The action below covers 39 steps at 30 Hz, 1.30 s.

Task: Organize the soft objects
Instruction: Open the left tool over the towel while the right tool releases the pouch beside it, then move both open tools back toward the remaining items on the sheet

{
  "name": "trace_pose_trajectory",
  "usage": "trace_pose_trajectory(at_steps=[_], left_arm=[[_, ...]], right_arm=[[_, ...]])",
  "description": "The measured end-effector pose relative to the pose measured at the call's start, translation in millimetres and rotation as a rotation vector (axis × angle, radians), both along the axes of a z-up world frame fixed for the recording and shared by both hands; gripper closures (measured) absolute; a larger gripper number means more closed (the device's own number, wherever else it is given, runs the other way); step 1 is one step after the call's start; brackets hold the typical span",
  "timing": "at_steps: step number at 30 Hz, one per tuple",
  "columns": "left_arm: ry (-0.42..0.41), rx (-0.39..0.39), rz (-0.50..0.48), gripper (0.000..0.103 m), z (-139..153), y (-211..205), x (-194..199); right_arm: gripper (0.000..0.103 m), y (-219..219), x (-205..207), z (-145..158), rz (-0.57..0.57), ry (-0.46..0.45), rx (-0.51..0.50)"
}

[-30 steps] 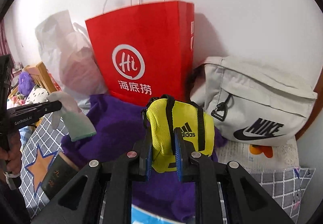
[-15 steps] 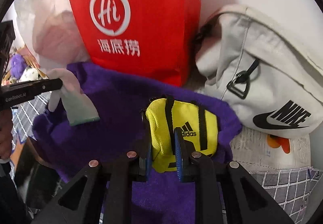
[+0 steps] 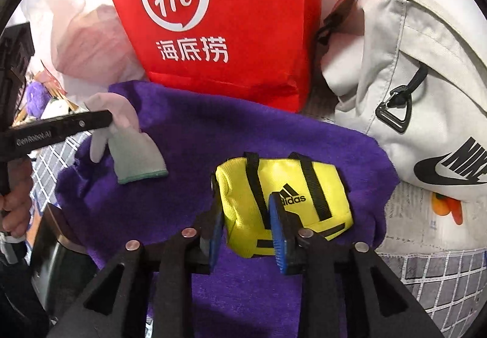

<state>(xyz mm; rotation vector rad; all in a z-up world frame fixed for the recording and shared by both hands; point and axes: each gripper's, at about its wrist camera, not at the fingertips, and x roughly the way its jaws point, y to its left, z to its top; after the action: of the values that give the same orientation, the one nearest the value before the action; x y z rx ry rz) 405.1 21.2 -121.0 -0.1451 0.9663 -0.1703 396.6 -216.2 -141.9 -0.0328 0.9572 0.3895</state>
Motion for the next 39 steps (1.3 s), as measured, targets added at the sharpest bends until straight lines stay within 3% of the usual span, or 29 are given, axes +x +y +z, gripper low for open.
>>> trace_pose_trajectory(at_steps=[2,3,5,7,15,22,27,31,39], left_arm=[[0.003,0.006,-0.003,0.071,-0.1,-1.0,0.9],[0.005,0.007,-0.005,0.068,0.1,-1.3,0.6],[0.003,0.019,-0.002,0.046,2.4,-2.1,-1.0],[-0.017,0.037,0.009,0.04,7.5,-2.4,-3.7],[-0.057,0.038,0.05,0.038,27.6,3.1,-17.8],[-0.099,0.084,0.064,0.038,49.5,5.0,-50.7],[-0.105,0.051,0.063,0.038,66.6,13.4,-88.6],[-0.101,0.07,0.083,0.038,74.4,18.6,-123.9],[-0.083,0.048,0.113,0.038,63.9,30.5,-200.1]], right_arm=[[0.067,-1.0,-0.2,0.9,0.004,0.006,0.016],[0.061,-1.5,-1.2,2.7,0.004,0.002,0.022],[0.051,-3.2,-6.6,9.7,0.004,-0.015,0.034],[0.04,-3.8,-11.2,16.5,0.007,-0.026,0.045],[0.037,4.9,-29.9,42.2,-0.011,-0.114,0.024],[0.037,4.3,-59.1,62.7,-0.052,-0.133,0.03],[0.037,1.6,-93.6,69.9,-0.054,-0.108,0.059],[0.037,5.3,-132.2,71.3,-0.039,-0.108,0.049],[0.037,17.1,-212.8,58.0,0.01,-0.09,0.067]])
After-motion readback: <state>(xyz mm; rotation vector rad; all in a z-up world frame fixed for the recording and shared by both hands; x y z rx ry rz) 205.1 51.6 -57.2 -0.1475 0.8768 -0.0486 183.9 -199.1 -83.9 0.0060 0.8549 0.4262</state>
